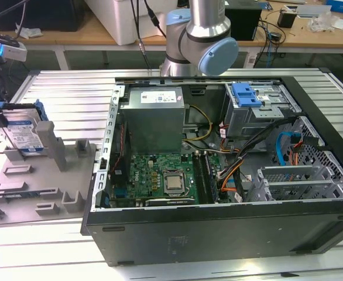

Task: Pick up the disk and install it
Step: 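Pick up the disk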

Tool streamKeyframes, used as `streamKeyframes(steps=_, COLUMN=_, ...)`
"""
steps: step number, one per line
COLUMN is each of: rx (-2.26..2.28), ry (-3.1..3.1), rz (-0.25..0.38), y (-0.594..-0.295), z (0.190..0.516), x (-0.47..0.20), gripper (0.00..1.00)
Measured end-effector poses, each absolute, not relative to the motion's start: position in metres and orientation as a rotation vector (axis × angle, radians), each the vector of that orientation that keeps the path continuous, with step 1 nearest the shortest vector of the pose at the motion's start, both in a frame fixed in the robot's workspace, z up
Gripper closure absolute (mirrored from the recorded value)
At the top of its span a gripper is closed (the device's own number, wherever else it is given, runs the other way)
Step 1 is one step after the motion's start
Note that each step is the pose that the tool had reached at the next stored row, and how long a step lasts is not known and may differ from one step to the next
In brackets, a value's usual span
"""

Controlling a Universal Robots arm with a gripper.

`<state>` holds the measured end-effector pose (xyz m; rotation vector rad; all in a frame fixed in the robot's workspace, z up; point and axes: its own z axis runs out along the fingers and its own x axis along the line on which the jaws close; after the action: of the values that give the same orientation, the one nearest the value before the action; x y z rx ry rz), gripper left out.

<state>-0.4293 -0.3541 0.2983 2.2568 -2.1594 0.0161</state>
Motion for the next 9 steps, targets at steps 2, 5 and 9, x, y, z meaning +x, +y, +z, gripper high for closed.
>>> streamKeyframes(steps=2, rx=2.257, ry=-2.159, rz=0.016, y=-0.354, z=0.301, x=-0.429, gripper=0.63)
streamKeyframes(steps=5, rx=2.257, ry=-2.159, rz=0.016, y=-0.354, z=0.305, x=-0.429, gripper=0.63)
streamKeyframes(steps=9, rx=2.257, ry=-2.16, rz=0.015, y=-0.354, z=0.313, x=-0.429, gripper=0.63)
